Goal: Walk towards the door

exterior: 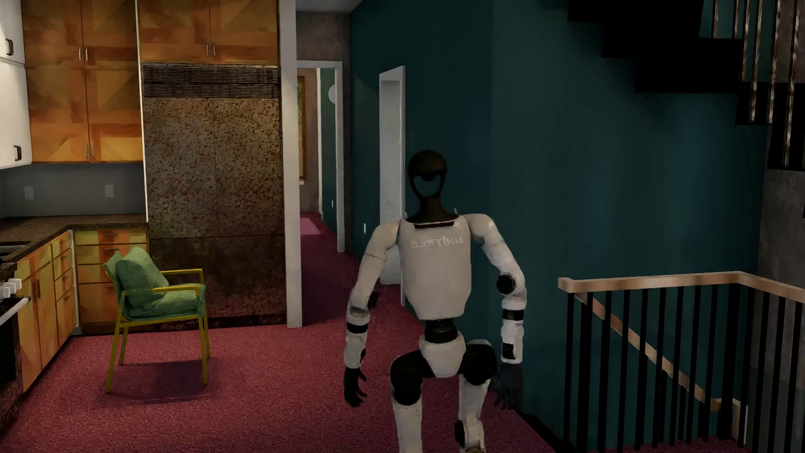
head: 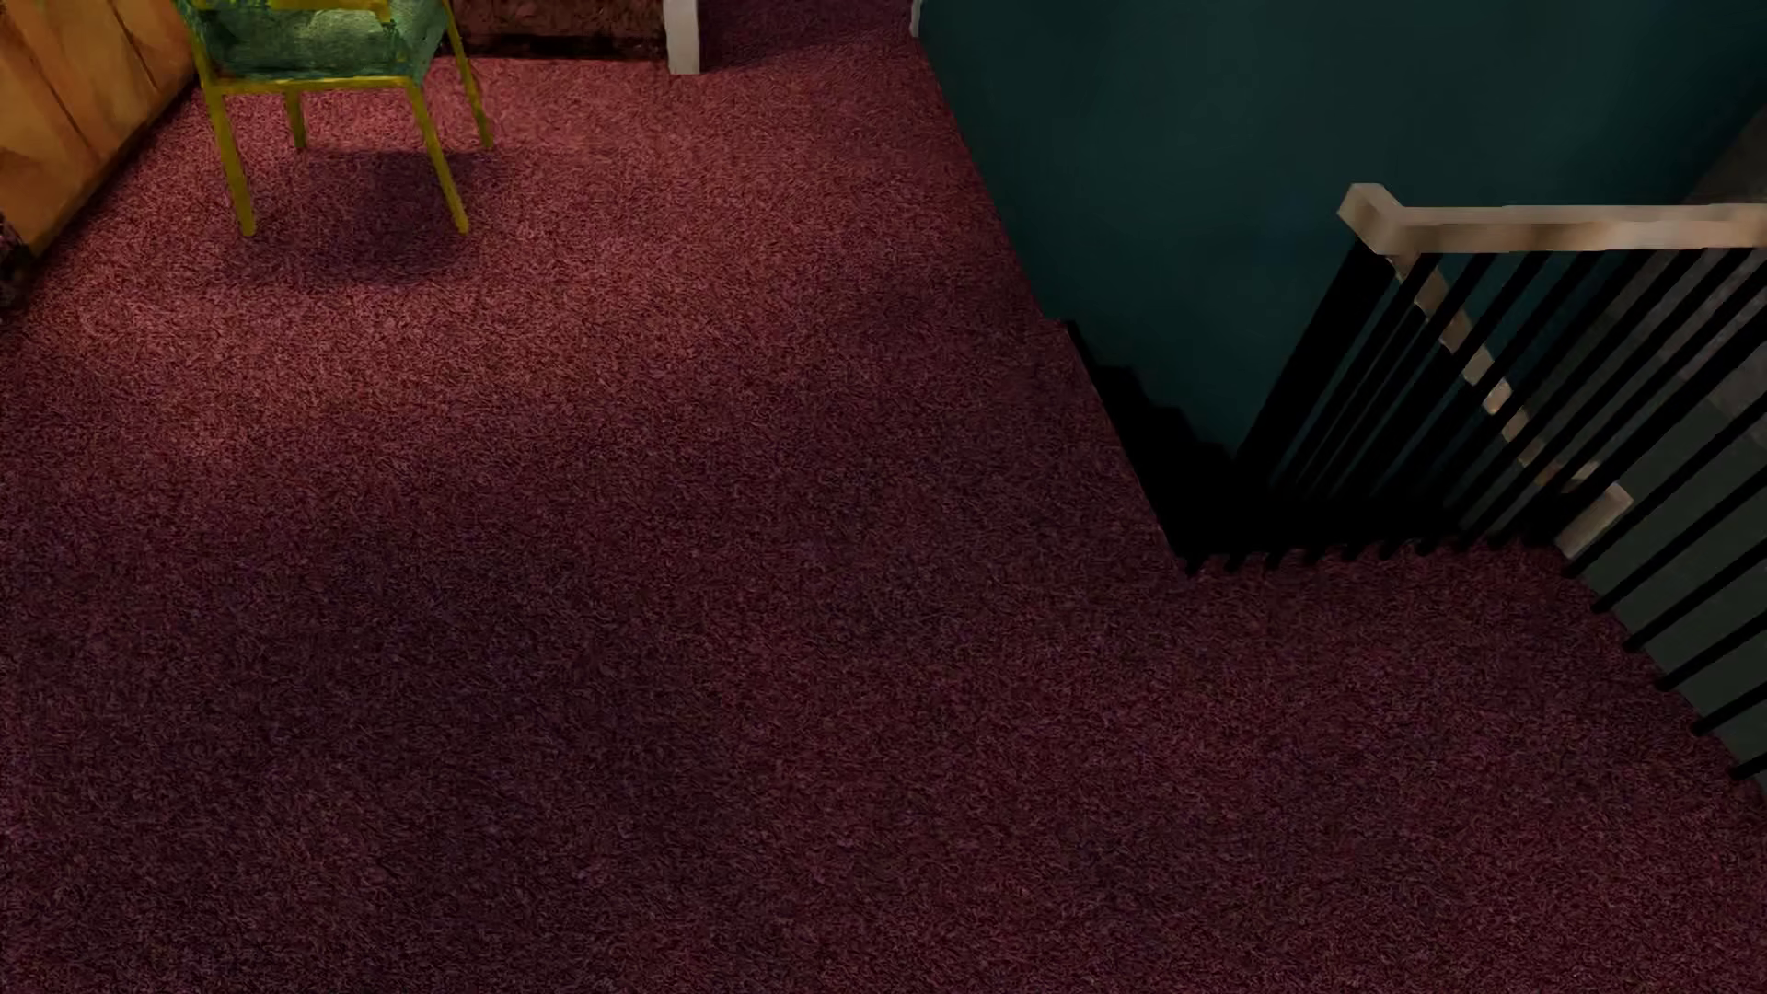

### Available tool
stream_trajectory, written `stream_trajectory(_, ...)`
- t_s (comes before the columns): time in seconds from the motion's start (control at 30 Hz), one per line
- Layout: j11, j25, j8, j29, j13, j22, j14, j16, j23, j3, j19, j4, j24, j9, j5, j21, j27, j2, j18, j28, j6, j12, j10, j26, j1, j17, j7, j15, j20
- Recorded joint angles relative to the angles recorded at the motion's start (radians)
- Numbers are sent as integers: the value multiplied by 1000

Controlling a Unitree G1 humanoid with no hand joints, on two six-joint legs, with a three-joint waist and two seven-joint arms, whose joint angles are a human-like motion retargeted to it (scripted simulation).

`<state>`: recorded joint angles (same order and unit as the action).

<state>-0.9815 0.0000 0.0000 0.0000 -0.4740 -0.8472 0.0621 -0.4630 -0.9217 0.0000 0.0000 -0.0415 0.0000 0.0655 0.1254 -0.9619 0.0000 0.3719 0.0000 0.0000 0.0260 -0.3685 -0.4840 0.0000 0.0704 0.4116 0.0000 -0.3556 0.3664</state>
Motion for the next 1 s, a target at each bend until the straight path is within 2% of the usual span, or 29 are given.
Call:
stream_trajectory(0.03, 170, 0, 0, 0, 19, 73, 22, -4, 7, -19, 0, 7, 0, 22, 0, 28, 0, 11, 0, 0, 7, 13, -3, 0, 42, 1, 0, -72, -78)
stream_trajectory(0.07, 335, 0, 0, 0, 39, 133, 44, -10, 23, -31, 0, 17, 0, 48, -1, 68, 0, -2, 0, 0, 12, 26, 1, 0, 96, 4, 0, -63, -128)
stream_trajectory(0.1, 477, 0, 0, 0, 57, 178, 67, -16, 49, -34, 0, 28, 0, 65, -3, 122, 0, -15, 0, 0, 21, 38, 9, 0, 148, 12, 0, 51, -156)
stream_trajectory(0.13, 558, 0, 0, 0, 73, 206, 84, -19, 80, -39, 0, 32, 0, 74, -10, 183, 0, -24, 0, 0, 35, 44, 8, 0, 191, 22, 0, 237, -167)
stream_trajectory(0.17, 561, 0, 0, 0, 92, 215, 91, -19, 105, -41, 0, 44, 0, 72, -29, 236, 0, -9, 0, 0, 39, 44, 3, 0, 220, 33, 0, 330, -166)
stream_trajectory(0.2, 558, 0, 0, 0, 119, 197, 85, -16, 117, -46, 0, 36, 0, 68, -24, 271, 0, 21, 0, 0, 51, 39, -7, 0, 249, 40, 0, 271, -153)
stream_trajectory(0.27, 523, 0, 0, 0, 159, 82, 6, -10, 114, -82, 0, -4, 0, 25, -1, 313, 0, 26, 0, 0, 72, 21, -41, 0, 276, 40, 0, 118, -47)
stream_trajectory(0.3, 494, 0, 0, 0, 173, -23, -87, -3, 100, -79, 0, -40, 0, -6, 21, 310, 0, 34, 0, 0, 87, 26, -117, 0, 244, 38, 0, 83, 69)
stream_trajectory(0.37, 484, 0, 0, 0, 207, -200, -322, 19, 71, -62, 0, -130, 0, -24, 48, 255, 0, -55, 0, 0, 108, 29, -441, 0, 63, 43, 0, 166, 317)
stream_trajectory(0.4, 500, 0, 0, 0, 246, -220, -314, 23, 52, -33, 0, -163, 0, -48, 77, 217, 0, -73, 0, 0, 118, 32, -629, 0, -109, 41, 0, 213, 399)
stream_trajectory(0.43, 520, 0, 0, 0, 253, -210, -213, 29, 56, 13, 0, -159, 0, -23, 75, 220, 0, -168, 0, 0, 104, 6, -756, 0, -177, 42, 0, 279, 407)
stream_trajectory(0.47, 547, 0, 0, 0, 244, -169, -123, 30, 68, 66, 0, -140, 0, 12, 57, 232, 0, -282, 0, 0, 83, -40, -809, 0, -211, 45, 0, 351, 364)
stream_trajectory(0.5, 562, 0, 0, 0, 223, -139, -60, 37, 94, 114, 0, -106, 0, 33, 25, 254, 0, -377, 0, 0, 62, -87, -797, 0, -256, 54, 0, 434, 310)
stream_trajectory(0.57, 561, 0, 0, 0, 196, -122, 11, 57, 135, 154, 0, -72, 0, 58, -4, 287, 0, -515, 0, 0, 43, -138, -572, 0, -336, 76, 0, 550, 273)
stream_trajectory(0.67, 556, 0, 0, 0, 189, -135, -116, 65, 133, 160, 0, -38, 0, 82, -2, 285, 0, -649, 0, 0, 44, -125, -56, 0, -338, 82, 0, 611, 351)
stream_trajectory(0.7, 555, 0, 0, 0, 185, -126, -151, 62, 123, 159, 0, -33, 0, 81, -3, 266, 0, -689, 0, 0, 41, -125, 30, 0, -333, 79, 0, 617, 342)
stream_trajectory(0.77, 559, 0, 0, 0, 148, -116, -145, 48, 113, 155, 0, -34, 0, 81, -16, 234, 0, -779, 0, 0, 31, -123, -43, 0, -372, 67, 0, 599, 308)
stream_trajectory(0.8, 576, 0, 0, 0, 118, -123, -177, 40, 103, 178, 0, -33, 0, 69, -37, 214, 0, -811, 0, 0, 20, -119, -94, 0, -371, 56, 0, 541, 289)
stream_trajectory(0.83, 570, 0, 0, 0, 88, -138, -176, 28, 88, 190, 0, -28, 0, 52, -59, 193, 0, -809, 0, 0, -2, -114, -149, 0, -370, 37, 0, 416, 277)
stream_trajectory(0.87, 484, 0, 0, 0, 62, -149, -130, 10, 82, 208, 0, -20, 0, 45, -87, 184, 0, -756, 0, 0, -23, -97, -170, 0, -328, 10, 0, 246, 265)
stream_trajectory(0.9, 307, 0, 0, 0, 42, -159, -73, 0, 108, 217, 0, -12, 0, 31, -108, 159, 0, -628, 0, 0, -43, -75, -169, 0, -283, 8, 0, 106, 244)
stream_trajectory(0.93, 95, 0, 0, 0, 37, -162, -30, -7, 145, 193, 0, -2, 0, 9, -100, 142, 0, -470, 0, 0, -53, -46, -154, 0, -260, 14, 0, 52, 224)
stream_trajectory(1.0, -182, 0, 0, 0, 28, -131, 3, -19, 170, 88, 0, 15, 0, -9, -69, 136, 0, -228, 0, 0, -39, 0, -94, 0, -172, 20, 0, 124, 154)
